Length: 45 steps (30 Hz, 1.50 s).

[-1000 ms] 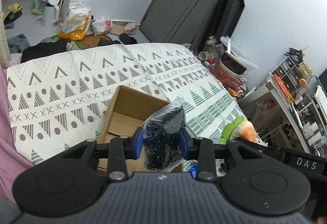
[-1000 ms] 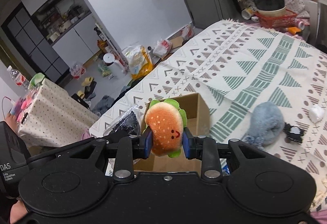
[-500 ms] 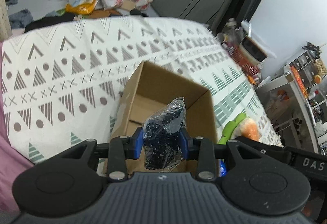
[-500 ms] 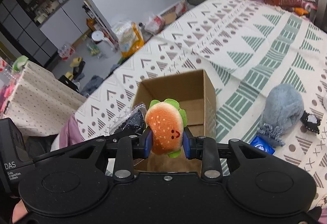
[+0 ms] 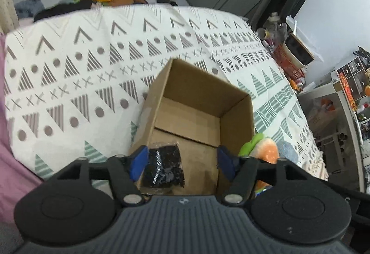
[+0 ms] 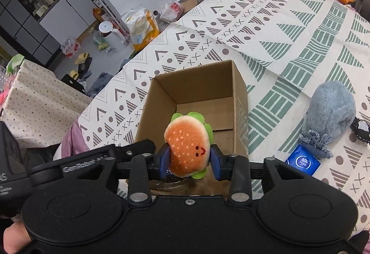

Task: Organize soft objects
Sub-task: 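Carry both items to the cardboard box and open both grippers inside it, then withdraw both grippers from the box back toward the remaining objects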

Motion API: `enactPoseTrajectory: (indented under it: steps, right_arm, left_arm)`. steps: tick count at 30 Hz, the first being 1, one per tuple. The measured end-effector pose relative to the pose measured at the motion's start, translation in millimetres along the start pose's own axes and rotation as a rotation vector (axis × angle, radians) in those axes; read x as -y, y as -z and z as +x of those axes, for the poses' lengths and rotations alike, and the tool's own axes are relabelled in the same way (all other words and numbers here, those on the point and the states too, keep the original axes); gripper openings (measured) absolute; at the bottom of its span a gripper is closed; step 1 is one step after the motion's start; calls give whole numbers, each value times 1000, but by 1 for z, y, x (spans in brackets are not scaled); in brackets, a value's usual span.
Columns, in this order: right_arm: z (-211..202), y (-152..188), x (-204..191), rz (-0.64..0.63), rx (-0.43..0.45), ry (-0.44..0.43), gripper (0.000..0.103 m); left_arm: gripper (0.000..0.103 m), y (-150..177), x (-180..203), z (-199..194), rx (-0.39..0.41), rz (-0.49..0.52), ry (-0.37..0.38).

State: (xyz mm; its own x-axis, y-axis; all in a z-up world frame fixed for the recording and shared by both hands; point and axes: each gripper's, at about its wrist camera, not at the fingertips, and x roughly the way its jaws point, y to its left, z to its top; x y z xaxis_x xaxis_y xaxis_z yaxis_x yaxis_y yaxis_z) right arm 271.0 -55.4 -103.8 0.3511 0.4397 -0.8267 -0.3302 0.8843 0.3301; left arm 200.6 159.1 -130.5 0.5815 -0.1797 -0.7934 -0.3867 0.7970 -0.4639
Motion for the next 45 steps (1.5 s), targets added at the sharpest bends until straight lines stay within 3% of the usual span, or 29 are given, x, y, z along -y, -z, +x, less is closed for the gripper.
enactPoseTrajectory:
  steps: [2,4,8,11,18,23,26,37,45]
  right_arm:
    - [-2,-1,1,8,0,-3,53]
    - [-9,-2,5,31,14,13,80]
    - [-29,-2,22,83,61,62,92]
    - [-43,-1,38,129,65,92,93]
    - [-86,0,60,150,131,93,99]
    - [-109,5,77,172,175,91,101]
    - [-123,12,91,199,203,91,101]
    - [-152,34,129,261,268,85,102]
    - [-150,51,160,311,262,57,102]
  left_arm:
    - [72,1,1,-6,18,-3,-18]
    - [72,1,3,-11,24,3,-29]
    - [73,4,13,-26,56,55,-34]
    - [79,7,24,-39,87,86,-45]
    - [80,20,53,-66,171,160,-14]
    - [82,30,79,-78,180,222,-3]
    - [82,38,98,-83,202,271,-51]
    - [85,66,147,-85,168,380,-52]
    - [85,86,173,-77,173,429,-59]
